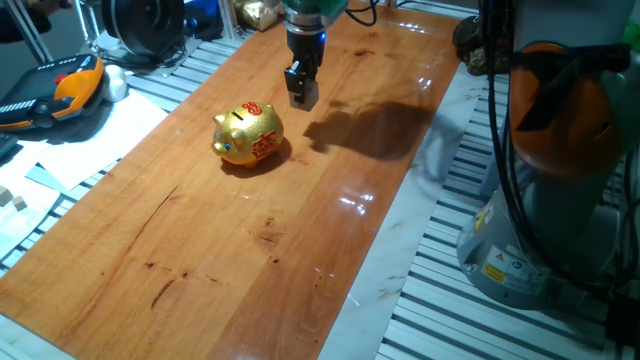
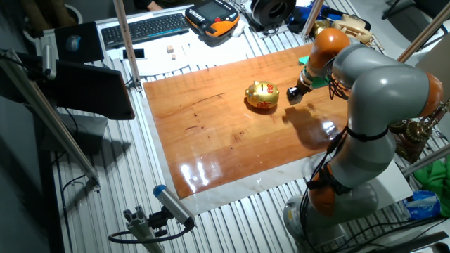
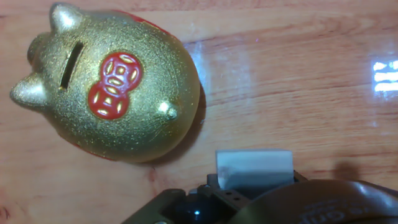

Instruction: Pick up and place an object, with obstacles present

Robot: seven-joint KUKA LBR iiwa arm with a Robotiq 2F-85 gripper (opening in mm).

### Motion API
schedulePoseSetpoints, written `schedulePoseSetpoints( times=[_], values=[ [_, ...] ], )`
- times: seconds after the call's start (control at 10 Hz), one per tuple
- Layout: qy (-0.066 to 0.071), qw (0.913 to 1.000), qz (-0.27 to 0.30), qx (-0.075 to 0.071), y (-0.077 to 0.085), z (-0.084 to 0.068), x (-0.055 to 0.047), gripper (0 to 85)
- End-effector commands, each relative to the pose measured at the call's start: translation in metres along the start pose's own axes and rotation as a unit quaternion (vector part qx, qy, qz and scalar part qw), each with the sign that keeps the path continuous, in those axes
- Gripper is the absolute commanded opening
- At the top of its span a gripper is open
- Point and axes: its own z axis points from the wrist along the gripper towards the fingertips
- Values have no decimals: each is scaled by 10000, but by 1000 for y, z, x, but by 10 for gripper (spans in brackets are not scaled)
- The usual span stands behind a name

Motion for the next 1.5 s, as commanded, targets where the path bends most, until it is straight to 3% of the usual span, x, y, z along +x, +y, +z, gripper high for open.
schedulePoseSetpoints(
  times=[0.0,0.1,0.5,0.7,0.9,1.1,1.4],
  values=[
    [-5,10000,-62,-54,0,0,0,0],
    [141,9998,-109,-51,0,0,0,0],
    [-49,9999,136,84,12,-18,-13,0],
    [-88,9997,180,107,15,-30,-25,0],
    [-128,9993,288,190,31,-42,-37,0],
    [-68,9991,348,221,45,-55,-49,0],
    [-137,9990,380,181,54,-51,-62,0]
  ],
)
